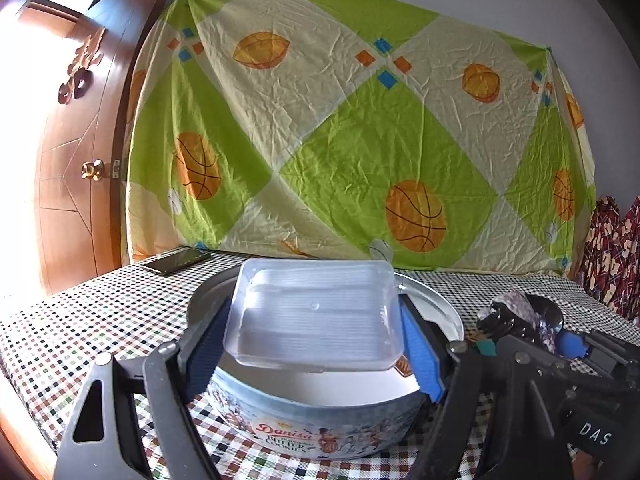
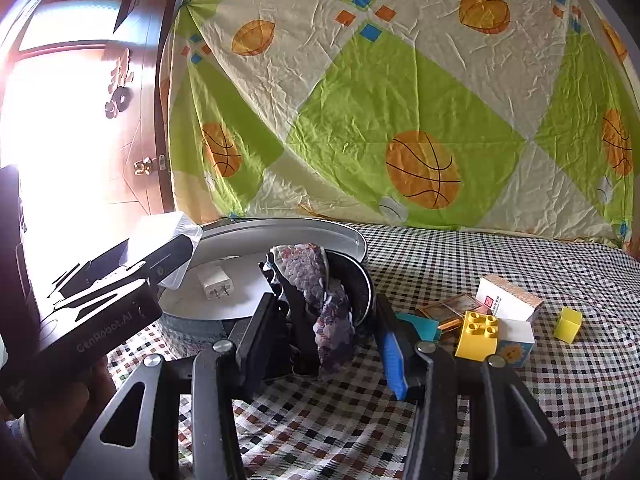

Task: Organize rigid objects
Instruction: 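Carry the clear box and hair clip over the round tin with both tools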

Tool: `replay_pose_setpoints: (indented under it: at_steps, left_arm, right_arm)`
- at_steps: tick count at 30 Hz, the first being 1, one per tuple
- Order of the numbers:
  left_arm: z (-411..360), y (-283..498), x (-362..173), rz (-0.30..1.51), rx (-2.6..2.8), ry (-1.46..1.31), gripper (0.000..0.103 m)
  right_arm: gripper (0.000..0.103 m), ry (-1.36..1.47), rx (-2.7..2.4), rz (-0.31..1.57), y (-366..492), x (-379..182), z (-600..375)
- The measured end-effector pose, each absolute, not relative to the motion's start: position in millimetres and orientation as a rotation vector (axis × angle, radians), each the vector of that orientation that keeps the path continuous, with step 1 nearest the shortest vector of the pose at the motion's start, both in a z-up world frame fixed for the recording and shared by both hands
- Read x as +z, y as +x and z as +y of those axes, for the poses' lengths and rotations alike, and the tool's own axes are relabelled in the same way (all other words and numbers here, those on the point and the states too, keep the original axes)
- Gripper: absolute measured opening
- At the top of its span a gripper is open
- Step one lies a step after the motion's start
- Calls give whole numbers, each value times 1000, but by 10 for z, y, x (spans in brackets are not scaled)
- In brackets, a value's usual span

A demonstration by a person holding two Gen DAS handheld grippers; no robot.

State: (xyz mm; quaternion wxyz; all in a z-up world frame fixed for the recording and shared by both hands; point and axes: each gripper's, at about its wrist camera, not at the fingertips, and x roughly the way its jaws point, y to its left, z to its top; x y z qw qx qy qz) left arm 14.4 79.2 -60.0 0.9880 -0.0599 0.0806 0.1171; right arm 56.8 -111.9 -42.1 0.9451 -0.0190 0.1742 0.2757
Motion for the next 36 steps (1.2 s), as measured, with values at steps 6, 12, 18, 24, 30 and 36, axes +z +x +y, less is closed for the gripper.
replay_pose_setpoints:
  at_steps: [6,12,18,24,30,36]
  left_arm:
    - [808,141,-608,163,237,-120,80]
    - [849,157,-598,168,239,-122,80]
    - [882,174,-592,181,239,-123,80]
    - [916,214,-568,199,237,-115,80]
    - [1009,262,-544,224,237,-126,80]
    - [1052,338,-478,254,228,-106,80]
  right_arm:
    - [50,-49,570,351,552,-427,-1070]
    - [50,-42,577,360,585,-423,-1051]
    - [50,-35,590,372,600,-426,-1032]
    - [50,-30,613,385,658,-383,-993]
    - [50,-29,618,406,722,-383,-958]
    - [50,-32,630,400,822,-229,-904]
